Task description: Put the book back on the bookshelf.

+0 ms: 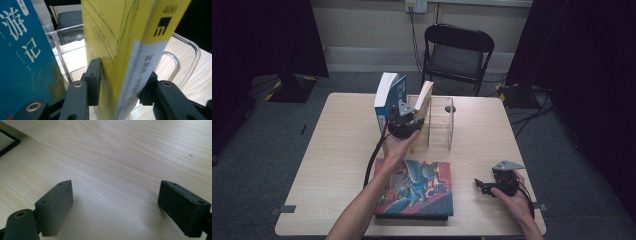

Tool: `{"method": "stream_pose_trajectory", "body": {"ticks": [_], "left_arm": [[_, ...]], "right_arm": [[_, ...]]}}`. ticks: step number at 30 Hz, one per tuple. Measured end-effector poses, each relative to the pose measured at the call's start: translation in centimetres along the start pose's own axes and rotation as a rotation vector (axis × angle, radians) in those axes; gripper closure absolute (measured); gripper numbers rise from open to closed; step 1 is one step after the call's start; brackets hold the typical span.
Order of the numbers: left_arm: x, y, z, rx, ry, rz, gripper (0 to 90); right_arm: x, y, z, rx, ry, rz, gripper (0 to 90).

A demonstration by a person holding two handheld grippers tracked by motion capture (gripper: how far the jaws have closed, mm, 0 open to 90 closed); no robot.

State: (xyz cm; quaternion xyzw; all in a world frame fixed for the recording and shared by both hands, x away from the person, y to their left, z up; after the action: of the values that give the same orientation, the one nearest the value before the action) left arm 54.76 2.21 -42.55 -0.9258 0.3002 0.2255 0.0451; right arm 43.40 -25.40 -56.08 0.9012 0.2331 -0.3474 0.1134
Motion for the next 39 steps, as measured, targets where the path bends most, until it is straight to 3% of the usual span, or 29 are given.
{"method": "stream_pose_trajectory", "body": {"ticks": [3,5,6,10,15,16,21,25,32,39], "left_arm": [[0.0,0.1,-0.1,-0.007,-0.006,-0.001,63.1],[0.0,0.1,-0.1,-0.023,-0.011,-0.008,64.3],[0.1,0.1,-0.3,-0.057,-0.015,-0.017,64.7],[0.2,0.4,-0.4,-0.076,-0.017,-0.017,64.7],[0.4,0.7,-0.5,-0.110,-0.019,0.001,63.5],[0.4,0.9,-0.6,-0.134,-0.023,0.006,63.0],[0.8,1.6,-0.8,-0.142,-0.026,0.013,60.6],[1.0,1.9,-1.1,-0.181,-0.026,0.030,58.5],[1.3,2.5,-1.3,-0.180,-0.028,0.052,55.0],[0.9,2.1,-1.1,-0.171,-0.022,0.090,51.0]], "right_arm": [[0.0,0.0,0.0,-0.001,0.000,-0.001,12.6],[0.0,0.0,0.0,0.000,0.000,0.000,12.6],[0.0,0.0,0.0,0.000,0.000,-0.001,12.5],[0.0,0.0,0.0,0.000,0.000,-0.001,12.6],[0.0,0.0,0.0,0.000,0.000,-0.001,12.5],[0.0,0.0,0.0,0.000,0.000,-0.001,12.5],[0.0,0.0,0.0,-0.001,0.000,-0.001,12.6],[0.0,0.0,0.0,0.000,0.000,-0.001,12.6],[0.0,0.0,0.0,0.000,0.000,-0.001,12.6],[0.0,0.0,0.0,-0.001,0.000,-0.001,12.6]]}}
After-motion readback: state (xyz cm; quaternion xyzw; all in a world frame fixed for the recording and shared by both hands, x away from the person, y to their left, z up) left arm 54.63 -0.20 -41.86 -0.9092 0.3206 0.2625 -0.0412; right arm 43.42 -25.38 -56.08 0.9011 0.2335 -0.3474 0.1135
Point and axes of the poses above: each handheld gripper's, and its own axes: x roughly forward along the jaws, z roughly out of its underside, y roughly to its right, the point moved 9 cm from there along x, roughly forward along the jaws, and after that the axes turned 3 degrees about z, right-handed, at the moved point
